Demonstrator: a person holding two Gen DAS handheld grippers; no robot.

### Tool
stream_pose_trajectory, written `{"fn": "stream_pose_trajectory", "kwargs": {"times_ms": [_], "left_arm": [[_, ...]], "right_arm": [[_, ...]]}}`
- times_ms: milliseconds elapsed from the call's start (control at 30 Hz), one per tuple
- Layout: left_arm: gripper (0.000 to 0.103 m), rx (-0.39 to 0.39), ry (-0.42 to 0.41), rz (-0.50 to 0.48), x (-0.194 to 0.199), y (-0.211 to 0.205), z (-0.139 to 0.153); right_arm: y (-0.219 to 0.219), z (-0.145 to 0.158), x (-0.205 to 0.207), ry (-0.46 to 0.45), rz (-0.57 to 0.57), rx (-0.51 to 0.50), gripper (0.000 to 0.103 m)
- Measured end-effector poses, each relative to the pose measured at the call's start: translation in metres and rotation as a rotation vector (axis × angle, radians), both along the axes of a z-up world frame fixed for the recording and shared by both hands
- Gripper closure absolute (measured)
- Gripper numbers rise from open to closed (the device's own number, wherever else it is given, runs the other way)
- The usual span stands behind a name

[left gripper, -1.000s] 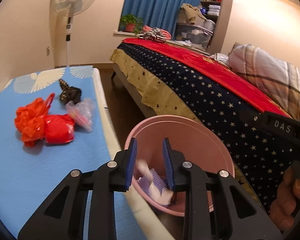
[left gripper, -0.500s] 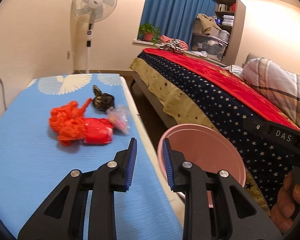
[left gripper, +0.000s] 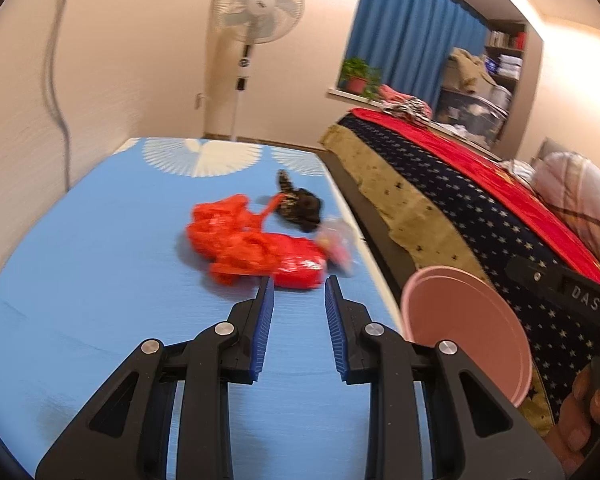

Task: Collect trash
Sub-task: 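Open both tools to drop the white bag and dark item into the bucket, then move both open tools back over the orange bags on the mattress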

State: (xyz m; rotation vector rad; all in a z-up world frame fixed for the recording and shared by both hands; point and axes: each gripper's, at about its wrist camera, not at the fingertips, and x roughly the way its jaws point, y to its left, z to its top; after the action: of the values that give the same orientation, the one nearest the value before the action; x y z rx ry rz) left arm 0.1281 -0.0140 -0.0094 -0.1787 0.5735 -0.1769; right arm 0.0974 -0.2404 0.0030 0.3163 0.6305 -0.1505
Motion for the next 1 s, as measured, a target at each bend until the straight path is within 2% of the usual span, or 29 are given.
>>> {"fn": "stream_pose_trajectory", "kwargs": {"times_ms": [233,300,533,667,933,1000], "left_arm": [[0.074,0.015,0.010,0.070,0.015,0.015,-0.008],[0.050,0.032,0.018,0.081,0.021,0.014,-0.011],[0.042,0.040,0.050,0.081,0.046,0.011,-0.024],[0.029,0.026,0.086,0.082,0.062,0.010,-0.034],[0.029,-0.006,0.123,0.058,0.087,0.012,-0.038],[0.032,-0.014,0.144,0.057,0.092,0.015,-0.041]], "right_arm": [[0.018,-0.013,0.019,0.015,0.053,0.002,0.061],[0.019,-0.019,0.025,0.021,0.059,0.016,0.061],[0.024,-0.035,0.045,0.045,0.074,0.014,0.061],[0.027,-0.041,0.059,0.044,0.079,0.021,0.061],[0.032,-0.050,0.089,0.060,0.104,0.070,0.061],[0.039,-0.053,0.098,0.068,0.125,0.078,0.061]]}}
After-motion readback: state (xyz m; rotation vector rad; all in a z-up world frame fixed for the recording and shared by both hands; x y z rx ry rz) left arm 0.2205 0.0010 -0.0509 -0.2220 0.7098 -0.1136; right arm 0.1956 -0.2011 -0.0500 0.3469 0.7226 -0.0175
